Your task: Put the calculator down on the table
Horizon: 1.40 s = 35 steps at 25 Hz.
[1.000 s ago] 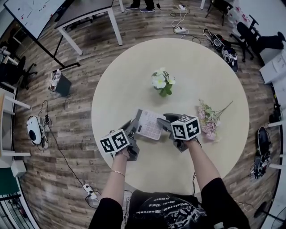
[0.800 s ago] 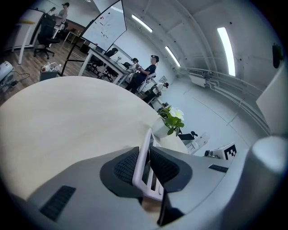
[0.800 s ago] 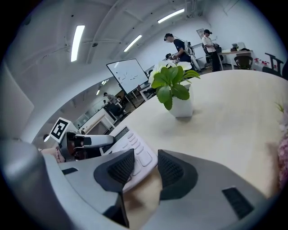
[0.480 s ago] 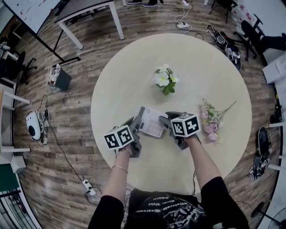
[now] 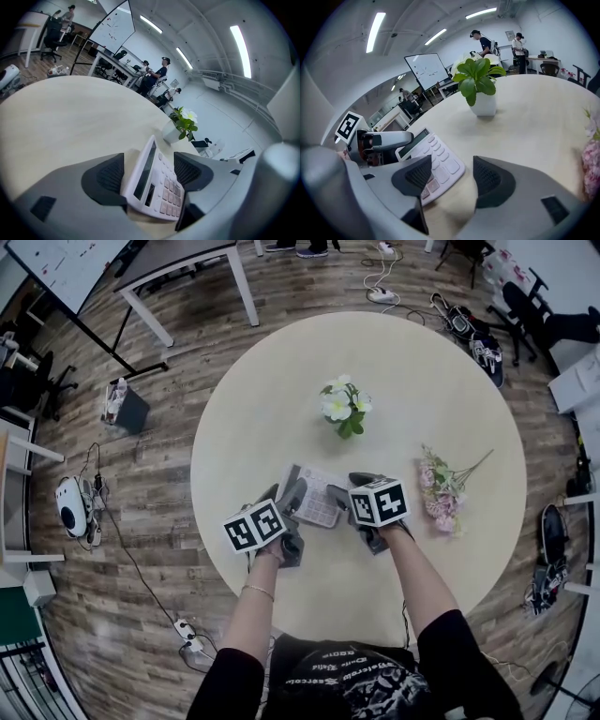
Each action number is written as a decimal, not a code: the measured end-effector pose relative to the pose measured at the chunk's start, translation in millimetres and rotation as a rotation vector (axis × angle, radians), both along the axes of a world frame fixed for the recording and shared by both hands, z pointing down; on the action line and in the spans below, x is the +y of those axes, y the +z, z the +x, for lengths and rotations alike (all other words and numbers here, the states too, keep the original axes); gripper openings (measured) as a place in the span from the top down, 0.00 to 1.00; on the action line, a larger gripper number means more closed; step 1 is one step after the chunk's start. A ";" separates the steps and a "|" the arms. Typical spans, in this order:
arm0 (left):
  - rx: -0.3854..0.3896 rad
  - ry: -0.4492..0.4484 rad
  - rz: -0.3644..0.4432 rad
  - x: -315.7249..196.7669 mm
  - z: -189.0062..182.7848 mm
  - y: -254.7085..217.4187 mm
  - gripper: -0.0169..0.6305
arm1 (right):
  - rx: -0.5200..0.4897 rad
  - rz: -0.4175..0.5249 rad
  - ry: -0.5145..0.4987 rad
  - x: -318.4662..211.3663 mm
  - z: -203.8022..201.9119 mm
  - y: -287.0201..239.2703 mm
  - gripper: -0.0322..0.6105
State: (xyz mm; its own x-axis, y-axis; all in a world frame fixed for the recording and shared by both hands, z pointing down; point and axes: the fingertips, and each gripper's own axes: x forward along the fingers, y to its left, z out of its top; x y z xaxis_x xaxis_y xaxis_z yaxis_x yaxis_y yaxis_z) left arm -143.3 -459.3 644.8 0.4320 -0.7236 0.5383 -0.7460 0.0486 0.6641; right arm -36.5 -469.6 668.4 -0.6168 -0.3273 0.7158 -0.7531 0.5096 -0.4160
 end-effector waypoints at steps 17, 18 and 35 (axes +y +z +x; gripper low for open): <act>-0.319 0.174 0.265 63.6 4.8 -101.9 0.39 | -0.010 0.359 -0.045 46.9 -1.3 -120.4 0.47; -0.327 0.182 0.281 71.1 6.0 -108.3 0.39 | -0.012 0.381 -0.038 52.0 0.0 -128.1 0.48; -0.413 0.236 0.518 221.9 3.3 -194.0 0.39 | -0.042 0.573 0.029 190.4 28.3 -223.3 0.48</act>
